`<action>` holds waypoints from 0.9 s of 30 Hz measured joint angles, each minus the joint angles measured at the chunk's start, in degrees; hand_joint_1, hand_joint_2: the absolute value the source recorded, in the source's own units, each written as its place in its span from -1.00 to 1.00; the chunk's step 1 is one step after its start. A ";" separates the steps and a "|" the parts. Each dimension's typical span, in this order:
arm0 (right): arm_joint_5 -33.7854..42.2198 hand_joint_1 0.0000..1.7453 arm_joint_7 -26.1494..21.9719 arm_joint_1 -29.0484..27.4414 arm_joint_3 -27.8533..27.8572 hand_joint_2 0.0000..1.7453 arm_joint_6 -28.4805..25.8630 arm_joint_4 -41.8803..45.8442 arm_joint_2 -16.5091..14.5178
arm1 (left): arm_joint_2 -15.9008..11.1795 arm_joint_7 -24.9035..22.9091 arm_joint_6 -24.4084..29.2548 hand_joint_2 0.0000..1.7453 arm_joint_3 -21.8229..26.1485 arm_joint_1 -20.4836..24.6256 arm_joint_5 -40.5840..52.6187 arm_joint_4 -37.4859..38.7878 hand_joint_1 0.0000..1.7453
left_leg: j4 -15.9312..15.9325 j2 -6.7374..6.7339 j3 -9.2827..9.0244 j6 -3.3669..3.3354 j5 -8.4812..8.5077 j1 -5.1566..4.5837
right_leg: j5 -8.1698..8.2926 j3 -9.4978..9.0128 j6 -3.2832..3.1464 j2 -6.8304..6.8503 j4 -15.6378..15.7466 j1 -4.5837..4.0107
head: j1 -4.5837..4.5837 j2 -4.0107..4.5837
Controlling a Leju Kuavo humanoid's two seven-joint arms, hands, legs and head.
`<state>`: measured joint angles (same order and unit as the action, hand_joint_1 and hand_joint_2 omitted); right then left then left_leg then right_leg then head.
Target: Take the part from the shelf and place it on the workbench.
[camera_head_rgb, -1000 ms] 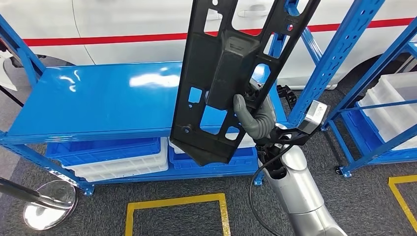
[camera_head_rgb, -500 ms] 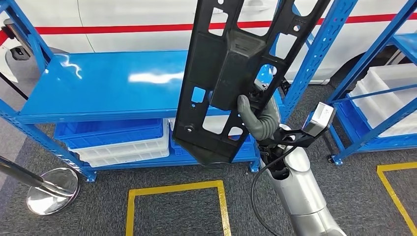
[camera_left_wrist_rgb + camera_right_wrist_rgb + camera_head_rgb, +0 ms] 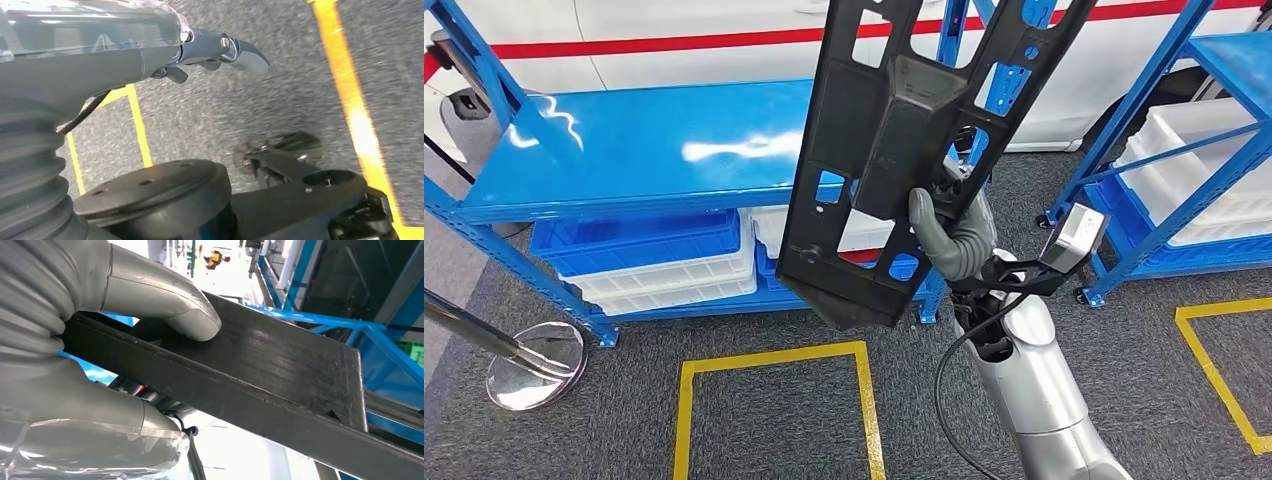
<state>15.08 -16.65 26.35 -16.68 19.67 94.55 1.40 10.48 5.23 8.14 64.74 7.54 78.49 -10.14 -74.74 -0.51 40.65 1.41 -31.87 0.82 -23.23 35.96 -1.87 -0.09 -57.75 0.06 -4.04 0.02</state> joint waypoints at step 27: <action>-8.75 1.00 -1.20 -0.99 1.14 1.00 -6.41 0.01 0.17 | -0.01 3.21 -0.51 1.00 -0.53 -0.26 1.15 -0.11 -1.00 | 9.50 0.13 -0.46 -0.11 4.83 -0.36 | -3.74 -5.44 0.26 1.34 1.12 0.36 | -0.02 0.00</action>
<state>6.34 -17.85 25.36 -15.54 13.26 94.55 1.57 10.47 8.44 7.63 64.21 7.28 79.65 -10.25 -65.24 -0.39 40.19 1.30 -27.04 0.46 -26.97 30.51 -1.62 1.24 -56.63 0.42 -4.07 0.02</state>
